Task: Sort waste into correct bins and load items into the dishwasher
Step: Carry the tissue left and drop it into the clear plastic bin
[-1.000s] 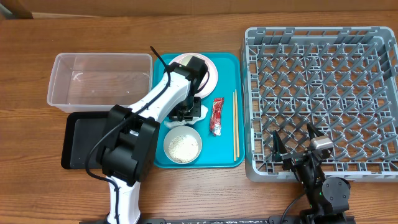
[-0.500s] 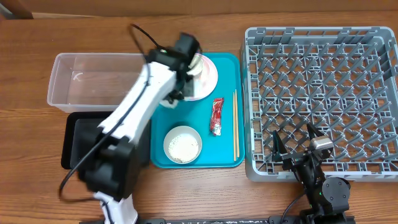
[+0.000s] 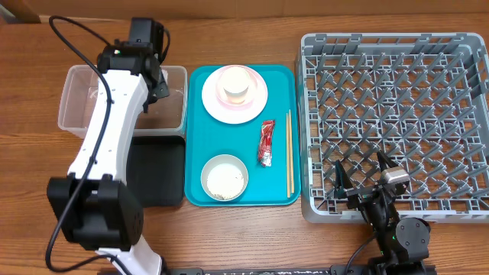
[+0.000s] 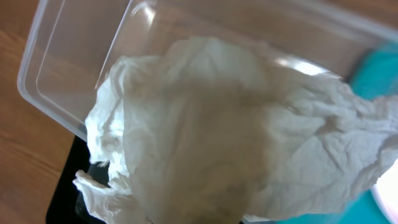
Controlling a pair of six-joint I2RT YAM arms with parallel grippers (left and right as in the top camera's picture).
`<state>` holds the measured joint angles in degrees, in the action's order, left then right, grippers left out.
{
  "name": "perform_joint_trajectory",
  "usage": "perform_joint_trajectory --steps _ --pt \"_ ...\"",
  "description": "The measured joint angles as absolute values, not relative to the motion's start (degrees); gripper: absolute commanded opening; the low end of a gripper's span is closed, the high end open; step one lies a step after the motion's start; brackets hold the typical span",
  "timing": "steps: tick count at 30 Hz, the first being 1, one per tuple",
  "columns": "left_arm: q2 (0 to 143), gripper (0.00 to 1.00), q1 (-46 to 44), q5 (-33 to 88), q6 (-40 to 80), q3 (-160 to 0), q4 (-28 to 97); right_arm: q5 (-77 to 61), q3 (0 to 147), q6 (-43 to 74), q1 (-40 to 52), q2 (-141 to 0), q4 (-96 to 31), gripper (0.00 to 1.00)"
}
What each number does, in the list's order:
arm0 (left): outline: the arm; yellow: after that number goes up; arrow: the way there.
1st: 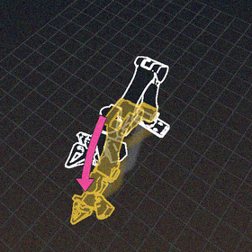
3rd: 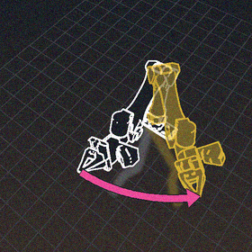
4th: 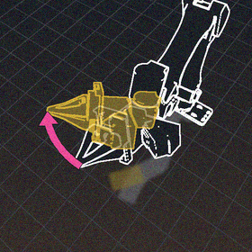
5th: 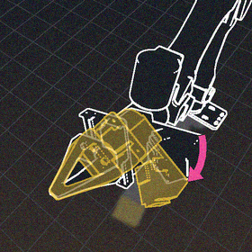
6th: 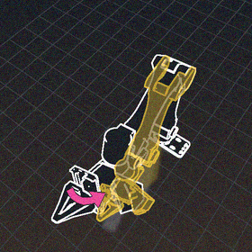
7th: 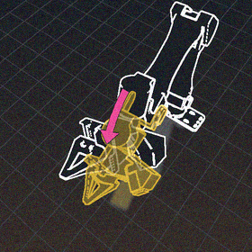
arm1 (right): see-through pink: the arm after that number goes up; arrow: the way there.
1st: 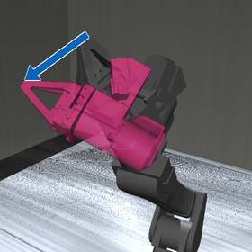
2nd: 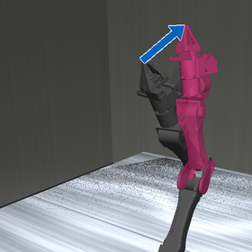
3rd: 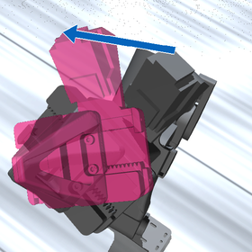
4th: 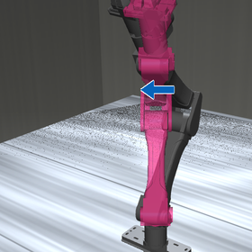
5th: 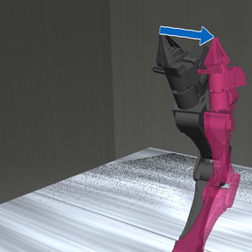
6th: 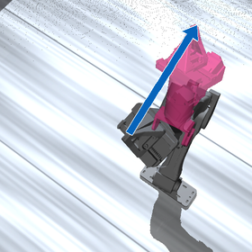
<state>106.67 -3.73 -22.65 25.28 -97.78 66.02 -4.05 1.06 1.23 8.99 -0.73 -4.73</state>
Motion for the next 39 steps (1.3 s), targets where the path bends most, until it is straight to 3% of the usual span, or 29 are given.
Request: perform_joint_trajectory --steps 1,2,3,4,6,9,17,23,25,26,28,29,39 --pt "107.7 0.17 -3.0 -22.8 25.2 -97.6 66.1 -4.1 1.1 1.2 9.0 -0.7 -4.8 1.0" --pt "109.1 0.35 -2.1 -22.9 25.1 -97.4 66.0 -4.1 1.1 1.2 9.0 -0.7 -4.8 1.0" --pt "110.2 0.72 -1.2 -23.0 25.0 -97.4 66.0 -4.1 1.1 1.2 9.0 -0.7 -4.8 1.0" --pt "111.2 0.93 -0.4 -23.0 24.9 -97.3 65.9 -4.1 1.1 1.2 9.0 -0.7 -4.8 1.0" --pt "112.6 1.0 1.2 -23.0 24.9 -97.0 65.5 -4.1 1.1 1.3 9.0 -0.7 -4.8 1.0" --pt "112.9 1.0 3.5 -22.5 24.9 -97.0 65.6 -4.1 1.1 1.3 9.0 -0.7 -4.7 1.0" --pt "110.5 0.98 4.9 -16.5 23.6 -97.0 66.2 -4.1 1.1 1.2 9.0 -0.7 -4.8 1.0" --pt "99.9 0.95 2.8 -7.7 21.4 -97.0 66.6 -4.1 1.1 1.2 9.0 -0.7 -4.8 1.0" --pt "95.4 0.88 1.3 -3.3 20.3 -97.0 68.2 -4.1 1.1 1.2 9.0 -0.7 -4.8 1.0" --pt "93.2 0.78 0.3 -1.3 19.6 -97.0 69.2 -4.1 1.1 1.2 9.0 -0.7 -4.8 1.0" --pt "90.1 0.15 -1.5 1.2 18.6 -97.2 70.7 -4.1 1.1 1.2 9.0 -0.7 -4.7 1.0" --pt "89.1 0.04 -2.5 1.7 17.9 -97.4 71.4 -4.1 1.1 1.2 9.0 -0.7 -4.8 1.0" --pt "95.5 0.04 -0.8 -1.6 16.9 -97.6 72.6 -4.1 1.1 1.2 9.0 -0.7 -4.8 1.0"
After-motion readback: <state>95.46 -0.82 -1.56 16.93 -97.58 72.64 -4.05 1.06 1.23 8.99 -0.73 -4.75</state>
